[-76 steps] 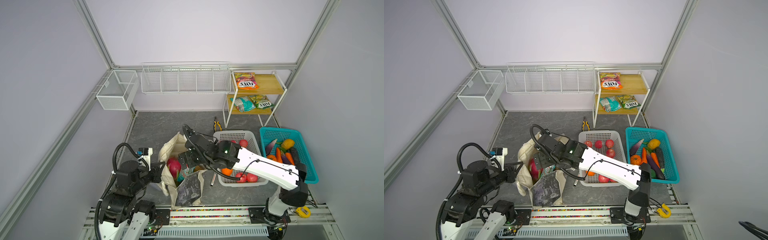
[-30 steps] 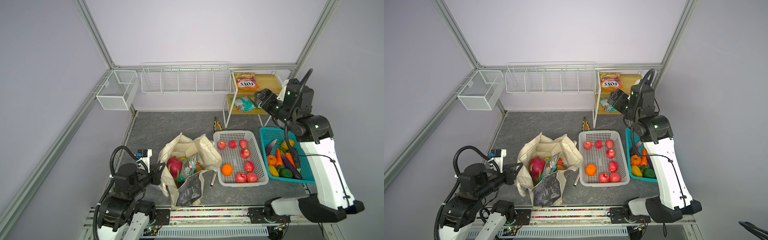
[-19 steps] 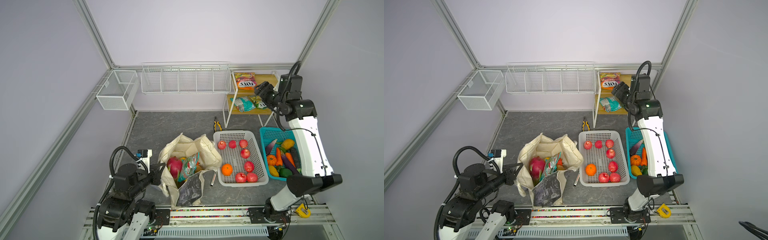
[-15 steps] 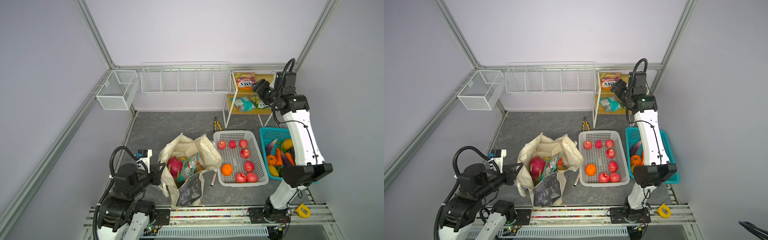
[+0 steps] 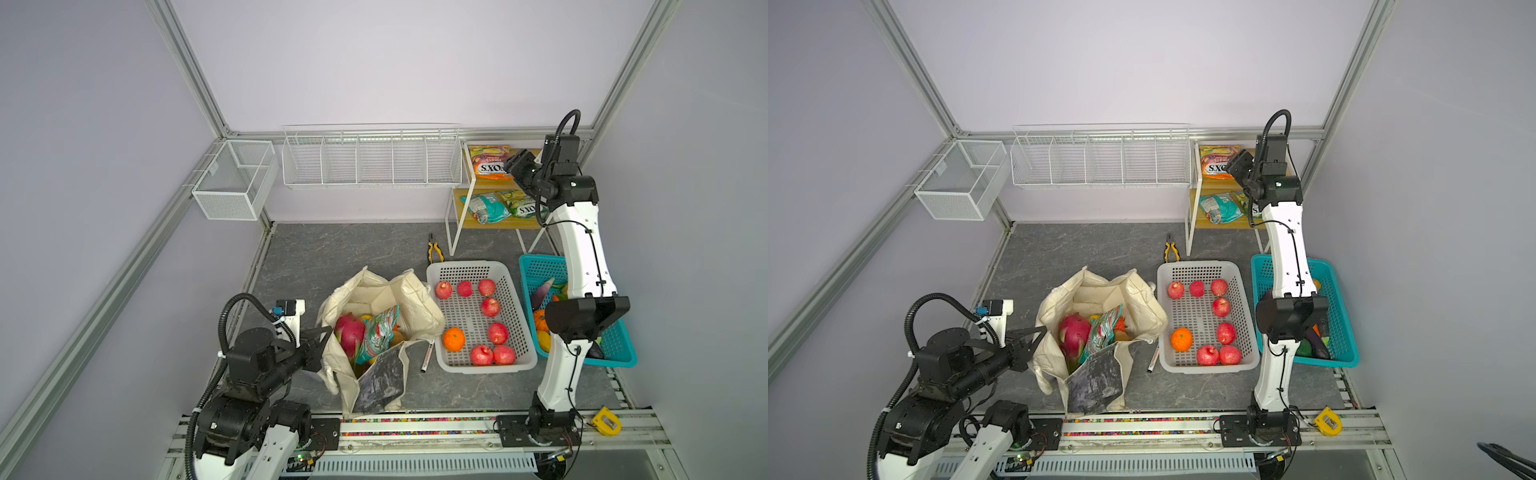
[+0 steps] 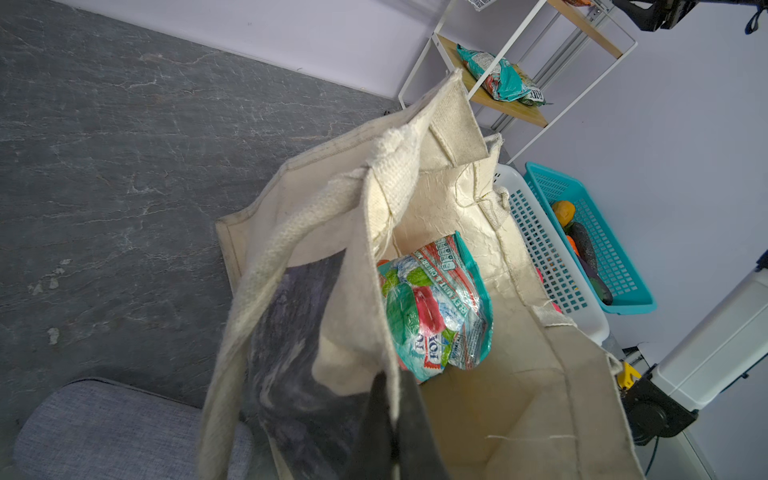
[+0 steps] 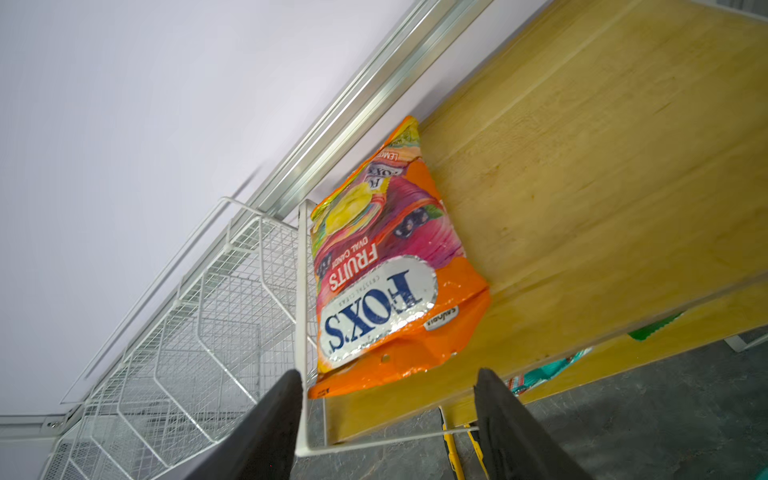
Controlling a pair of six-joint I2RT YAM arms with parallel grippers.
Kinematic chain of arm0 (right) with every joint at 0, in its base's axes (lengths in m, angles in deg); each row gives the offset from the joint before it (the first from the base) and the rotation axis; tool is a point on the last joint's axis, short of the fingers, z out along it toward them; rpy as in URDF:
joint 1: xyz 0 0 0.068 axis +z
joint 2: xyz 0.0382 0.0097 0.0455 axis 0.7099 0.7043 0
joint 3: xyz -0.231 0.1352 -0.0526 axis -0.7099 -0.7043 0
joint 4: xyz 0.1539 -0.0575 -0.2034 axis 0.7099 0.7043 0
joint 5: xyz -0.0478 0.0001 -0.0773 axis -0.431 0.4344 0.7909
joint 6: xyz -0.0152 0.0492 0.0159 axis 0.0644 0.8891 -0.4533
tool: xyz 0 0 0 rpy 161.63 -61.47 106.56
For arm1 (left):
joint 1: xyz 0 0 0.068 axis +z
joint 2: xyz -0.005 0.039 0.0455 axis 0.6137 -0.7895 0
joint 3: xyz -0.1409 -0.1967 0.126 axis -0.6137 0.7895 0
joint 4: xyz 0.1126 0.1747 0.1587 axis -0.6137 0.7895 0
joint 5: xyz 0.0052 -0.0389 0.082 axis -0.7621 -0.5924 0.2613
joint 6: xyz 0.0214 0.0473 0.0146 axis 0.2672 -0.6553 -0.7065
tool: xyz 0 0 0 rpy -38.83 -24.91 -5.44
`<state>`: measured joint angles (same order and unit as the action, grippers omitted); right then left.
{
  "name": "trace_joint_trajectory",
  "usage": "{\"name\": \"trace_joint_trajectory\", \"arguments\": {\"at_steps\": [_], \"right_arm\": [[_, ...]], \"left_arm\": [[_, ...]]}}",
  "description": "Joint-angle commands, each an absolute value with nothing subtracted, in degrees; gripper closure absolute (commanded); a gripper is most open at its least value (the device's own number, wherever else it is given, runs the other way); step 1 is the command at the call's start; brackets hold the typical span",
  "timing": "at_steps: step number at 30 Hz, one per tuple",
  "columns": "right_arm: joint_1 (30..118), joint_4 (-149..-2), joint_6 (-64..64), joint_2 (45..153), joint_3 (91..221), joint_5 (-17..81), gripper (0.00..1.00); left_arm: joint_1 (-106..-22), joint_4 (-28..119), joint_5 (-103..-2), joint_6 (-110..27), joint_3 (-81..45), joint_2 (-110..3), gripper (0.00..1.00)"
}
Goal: Place the food into the grocery bag and tie it
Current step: 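Raise the right gripper to the orange Fox's Fruits bag on the top shelf, then close the right gripper on the orange Fox's bag and lift it off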
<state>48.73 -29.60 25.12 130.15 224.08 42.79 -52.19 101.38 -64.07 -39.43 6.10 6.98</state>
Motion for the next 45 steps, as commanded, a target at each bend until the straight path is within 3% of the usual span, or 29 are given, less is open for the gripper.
{"name": "trace_joint_trajectory", "arguments": {"at_steps": [1, 13, 24, 30, 37, 42, 45], "right_arm": [[48.15, -29.77, 25.18, 131.94, 225.16, 44.09, 0.31], [47.69, -29.61, 23.06, 135.96, 227.26, 44.85, 0.33], [47.55, -31.74, 25.53, 138.66, 228.13, 43.89, 0.44], [47.51, -33.06, 28.54, 139.55, 227.81, 42.83, 0.57], [47.51, -35.82, 30.32, 137.8, 225.09, 43.08, 0.83], [47.51, -38.89, 30.85, 132.74, 220.56, 44.93, 0.93], [47.52, -41.98, 31.21, 126.81, 215.5, 47.63, 0.93]], "left_arm": [[-52.62, 99.99, -65.79, -40.6, 6.11, 8.25, 1.0], [-52.63, 99.88, -66.06, -40.7, 6.19, 8.99, 1.0], [-52.62, 99.8, -66.15, -40.77, 6.19, 9.24, 1.0], [-52.63, 99.82, -66.15, -40.71, 6.17, 9.45, 1.0], [-52.63, 99.76, -66.05, -40.7, 6.24, 9.67, 1.0], [-52.63, 99.76, -65.87, -40.61, 6.26, 9.53, 1.0], [-52.63, 99.74, -65.8, -40.52, 6.14, 9.34, 1.0]]}}
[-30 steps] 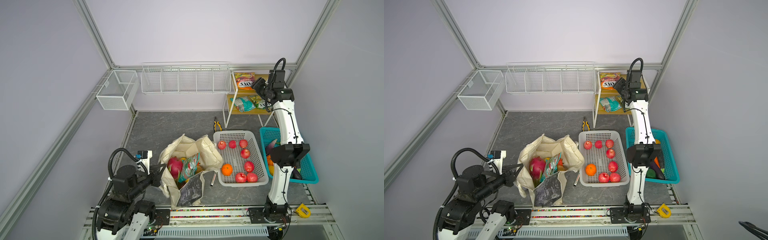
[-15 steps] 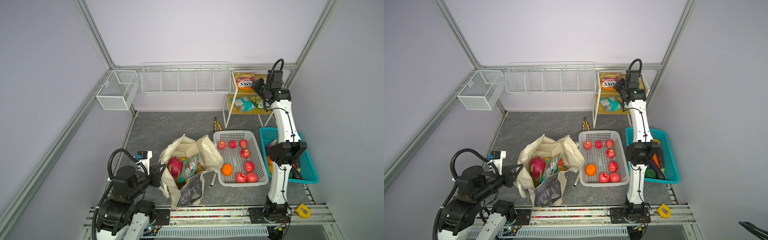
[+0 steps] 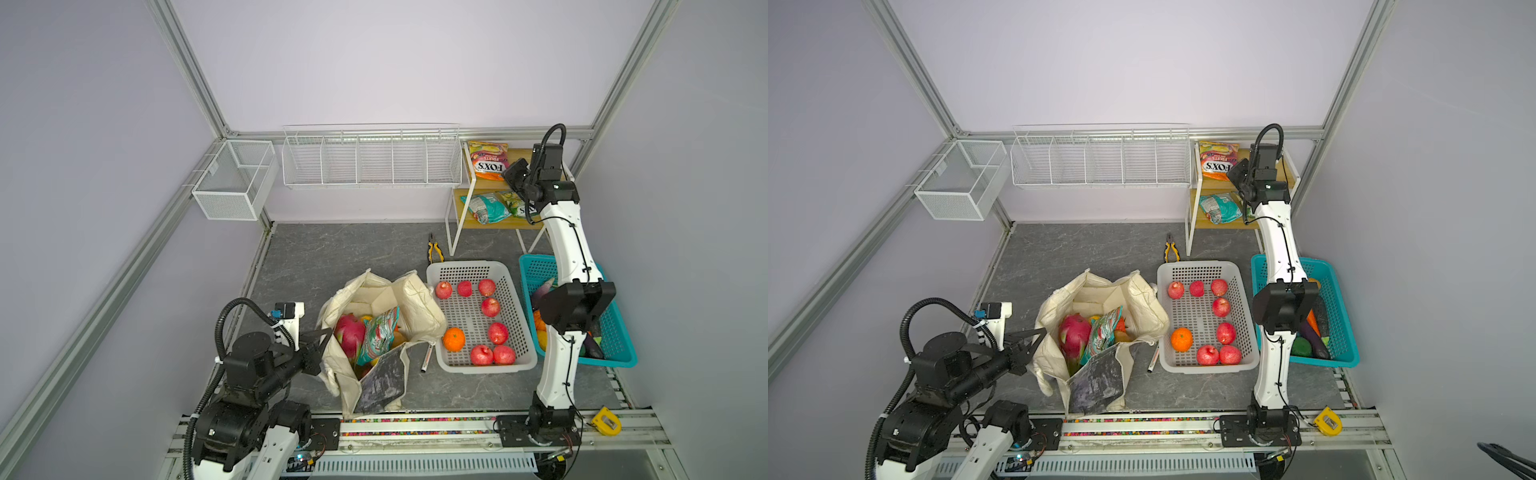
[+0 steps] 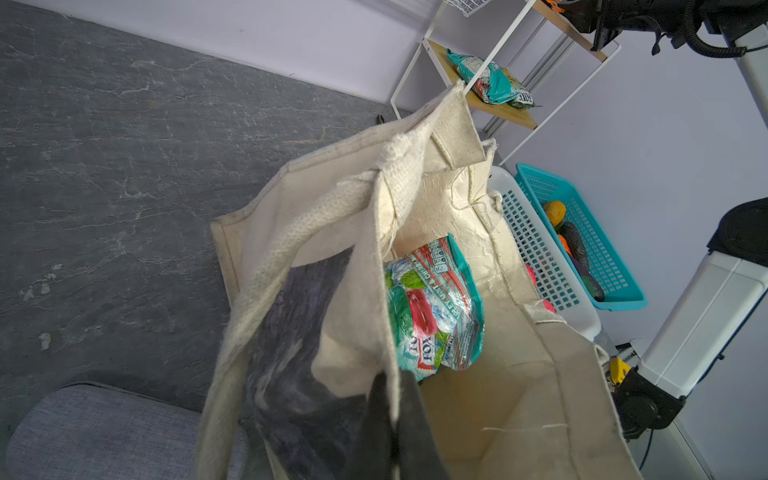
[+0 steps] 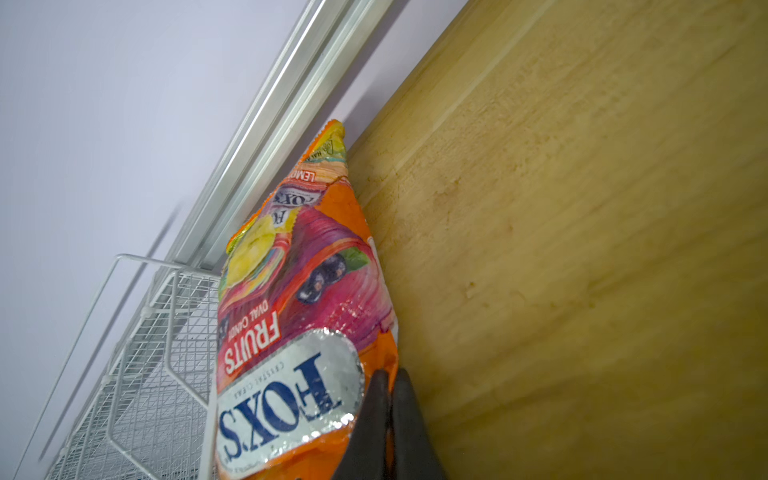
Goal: Place the food into the grocery bag and tie it
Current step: 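Close the right gripper on the orange Fox's bag and lift it off, then carry the orange Fox's bag with the right gripper over the tote bag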
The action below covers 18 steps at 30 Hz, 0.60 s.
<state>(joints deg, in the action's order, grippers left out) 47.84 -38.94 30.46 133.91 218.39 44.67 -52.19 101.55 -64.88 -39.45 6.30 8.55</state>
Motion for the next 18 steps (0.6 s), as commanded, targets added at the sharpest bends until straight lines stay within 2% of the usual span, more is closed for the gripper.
{"name": "trace_joint_trajectory", "arguments": {"at_steps": [1, 9, 18], "right_arm": [[47.51, -43.04, 31.21, 124.49, 213.65, 48.86, 0.93], [47.59, -46.93, 29.3, 106.59, 202.42, 52.79, 0.93], [47.62, -43.56, 32.26, 85.21, 188.62, 46.16, 0.93]], "left_arm": [[-52.63, 99.85, -65.57, -40.52, 6.21, 9.27, 1.0], [-52.63, 99.92, -64.97, -40.35, 6.19, 9.24, 1.0], [-52.62, 100.17, -64.4, -40.22, 6.1, 8.94, 1.0]]}}
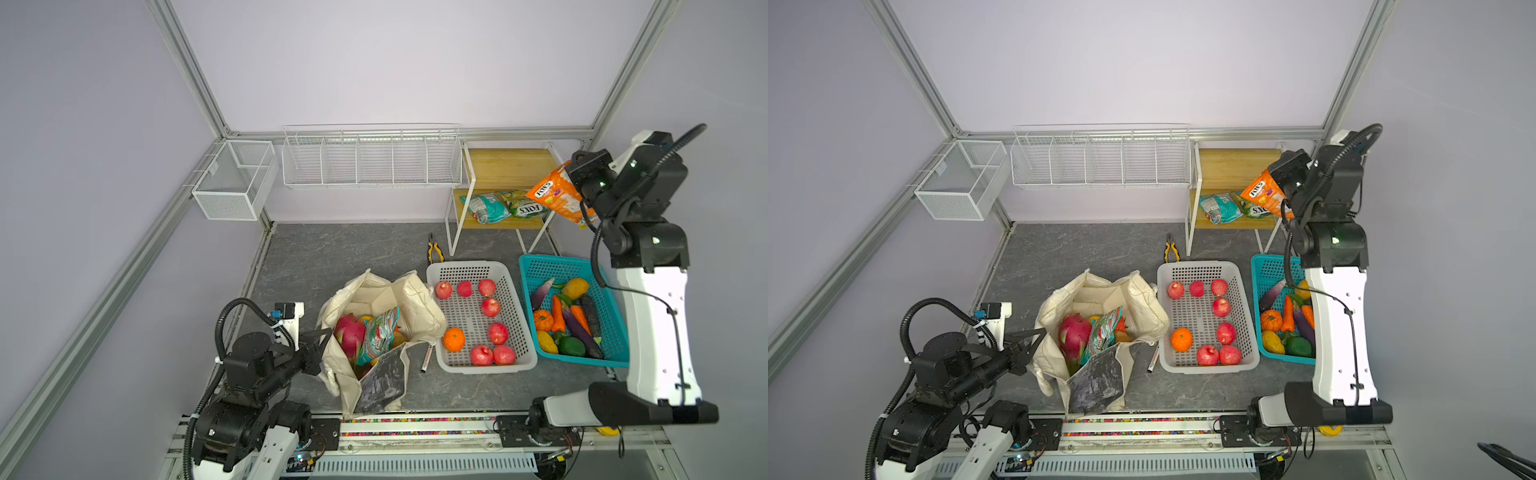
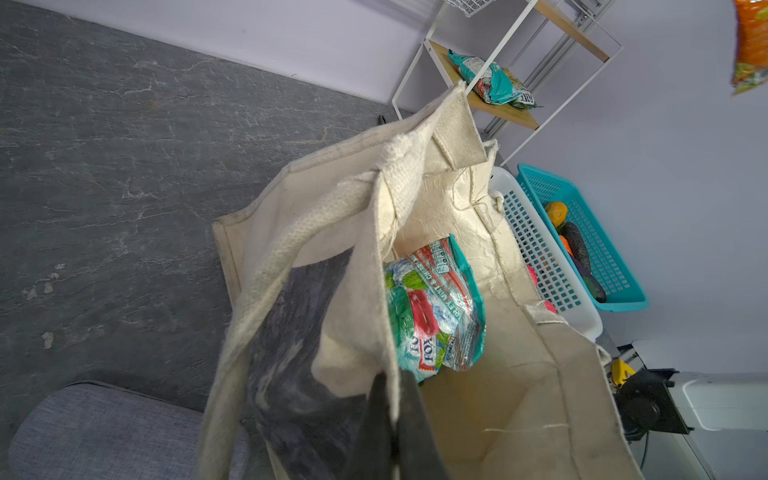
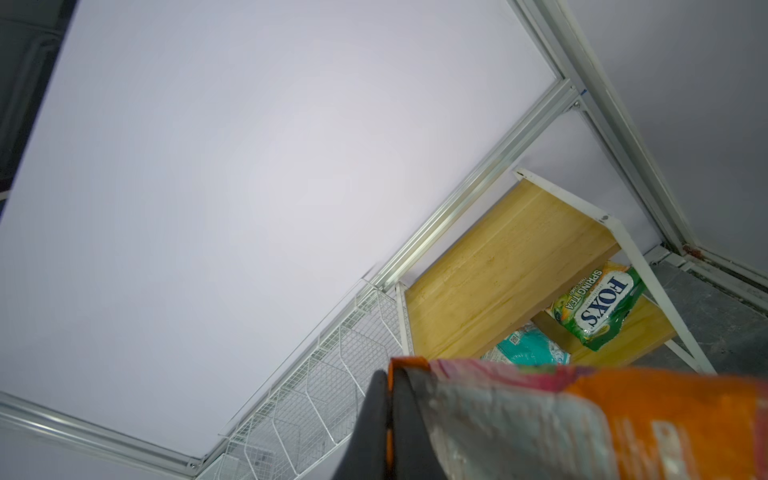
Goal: Place the food into the grocery bag and tie it
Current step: 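Carry the orange Fox's bag with the right gripper over the tote bag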
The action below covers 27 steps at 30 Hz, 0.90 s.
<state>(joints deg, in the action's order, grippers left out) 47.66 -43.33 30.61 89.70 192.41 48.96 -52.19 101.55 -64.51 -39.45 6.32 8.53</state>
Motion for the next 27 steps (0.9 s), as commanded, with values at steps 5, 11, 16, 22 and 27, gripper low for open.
{"name": "trace_joint_trajectory", "arguments": {"at_steps": [5, 11, 16, 22, 27], "right_arm": [[48.2, -39.95, 35.69, 74.3, 180.08, 41.69, 0.93], [52.74, -37.33, 38.75, 65.52, 172.46, 37.21, 0.93], [60.56, -36.56, 41.58, 61.43, 166.2, 35.96, 0.93], [71.65, -38.13, 42.57, 60.55, 162.01, 39.31, 0.93], [83.16, -41.14, 42.7, 62.0, 159.89, 45.96, 0.93]], "left_arm": [[-52.63, 100.4, -63.96, -40.04, 6.02, 8.07, 1.0], [-52.64, 100.59, -63.29, -39.92, 5.88, 6.69, 1.0], [-52.65, 100.6, -62.18, -39.47, 5.93, 6.46, 1.0], [-52.63, 100.78, -61.16, -39.16, 5.8, 6.29, 1.0], [-52.63, 100.94, -60.77, -39.12, 5.83, 6.01, 1.0]]}}
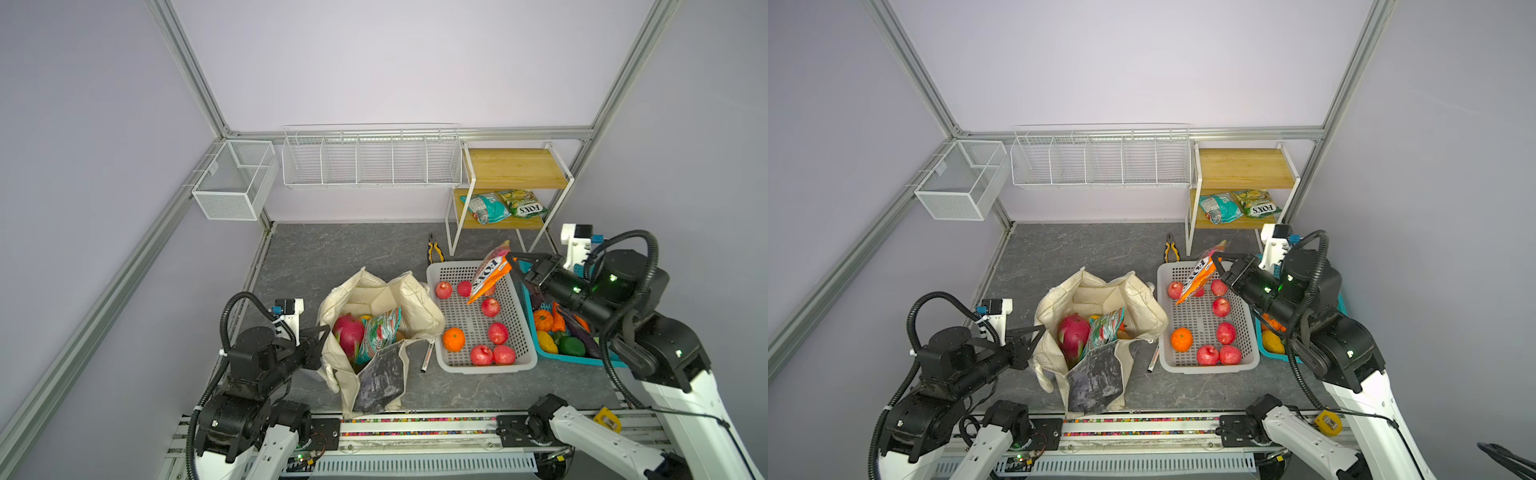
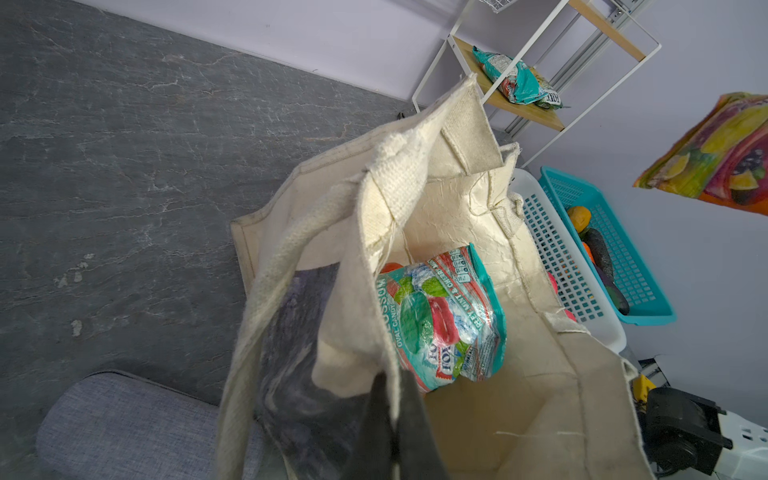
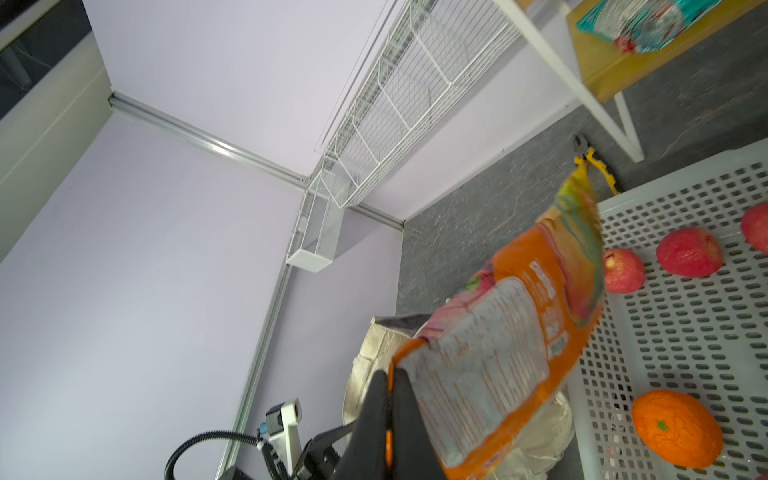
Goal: Place the food into the grocery bag and tie it
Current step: 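Carry the orange Fox's bag with the right gripper over the tote bag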
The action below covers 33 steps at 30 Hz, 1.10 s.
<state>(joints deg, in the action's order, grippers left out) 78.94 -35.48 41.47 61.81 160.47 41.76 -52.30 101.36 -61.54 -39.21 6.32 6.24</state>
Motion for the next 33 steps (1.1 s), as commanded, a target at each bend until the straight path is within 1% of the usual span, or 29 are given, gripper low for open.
{"name": "trace_joint_trajectory", "arguments": {"at_steps": [1, 7, 13, 19, 25, 33], "right_arm": [[85.96, -41.83, 42.41, 62.78, 159.79, 47.72, 0.93], [98.98, -46.57, 40.67, 68.11, 160.29, 56.68, 0.93], [106.83, -52.52, 40.76, 75.29, 160.63, 59.91, 0.93], [110.59, -56.4, 40.54, 82.61, 163.29, 61.45, 0.93], [111.74, -57.13, 40.91, 89.92, 167.96, 59.97, 0.93], [114.16, -60.32, 43.06, 95.37, 166.99, 59.96, 0.93]], "left_arm": [[-52.63, 100.95, -60.7, -39.01, 5.84, 5.89, 1.0], [-52.65, 101.0, -60.45, -38.94, 5.8, 5.84, 1.0], [-52.65, 101.05, -60.64, -39.03, 5.75, 5.86, 1.0], [-52.64, 100.96, -60.91, -39.12, 5.73, 6.14, 1.0], [-52.71, 100.95, -61.12, -39.12, 5.84, 6.72, 1.0], [-52.68, 100.76, -61.4, -39.16, 5.84, 7.06, 1.0]]}}
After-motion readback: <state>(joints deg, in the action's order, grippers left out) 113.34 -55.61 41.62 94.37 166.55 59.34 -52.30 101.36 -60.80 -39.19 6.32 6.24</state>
